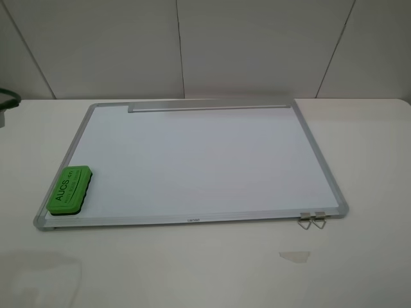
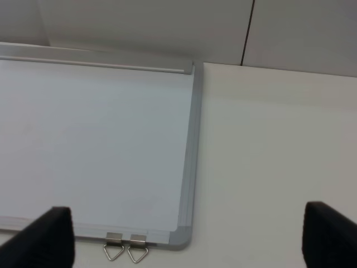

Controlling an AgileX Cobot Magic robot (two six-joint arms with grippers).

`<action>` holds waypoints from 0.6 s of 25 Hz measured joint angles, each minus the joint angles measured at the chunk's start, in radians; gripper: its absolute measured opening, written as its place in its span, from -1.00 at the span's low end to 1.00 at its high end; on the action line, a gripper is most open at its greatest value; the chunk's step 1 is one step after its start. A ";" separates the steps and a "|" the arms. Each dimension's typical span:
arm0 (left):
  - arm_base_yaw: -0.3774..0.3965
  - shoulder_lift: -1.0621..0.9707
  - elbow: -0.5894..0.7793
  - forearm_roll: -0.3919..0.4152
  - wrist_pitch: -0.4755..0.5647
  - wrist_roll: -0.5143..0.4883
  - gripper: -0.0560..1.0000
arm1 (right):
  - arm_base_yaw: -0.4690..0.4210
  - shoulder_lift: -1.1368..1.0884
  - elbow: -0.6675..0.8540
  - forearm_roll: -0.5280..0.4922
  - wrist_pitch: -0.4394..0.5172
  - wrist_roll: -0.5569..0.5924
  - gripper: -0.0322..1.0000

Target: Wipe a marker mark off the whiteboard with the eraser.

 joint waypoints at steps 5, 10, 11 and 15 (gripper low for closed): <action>0.000 -0.244 0.122 0.000 -0.031 0.010 0.40 | 0.000 0.000 0.000 0.000 0.000 0.000 0.64; 0.000 -0.506 0.127 -0.004 -0.067 0.019 0.40 | 0.000 0.000 0.000 0.000 0.000 0.000 0.64; 0.000 -0.547 0.129 -0.004 -0.071 0.023 0.40 | 0.000 0.000 0.000 0.000 0.000 0.000 0.64; 0.000 -0.714 0.158 -0.004 -0.109 0.057 0.40 | 0.000 0.000 0.000 0.000 0.000 0.000 0.64</action>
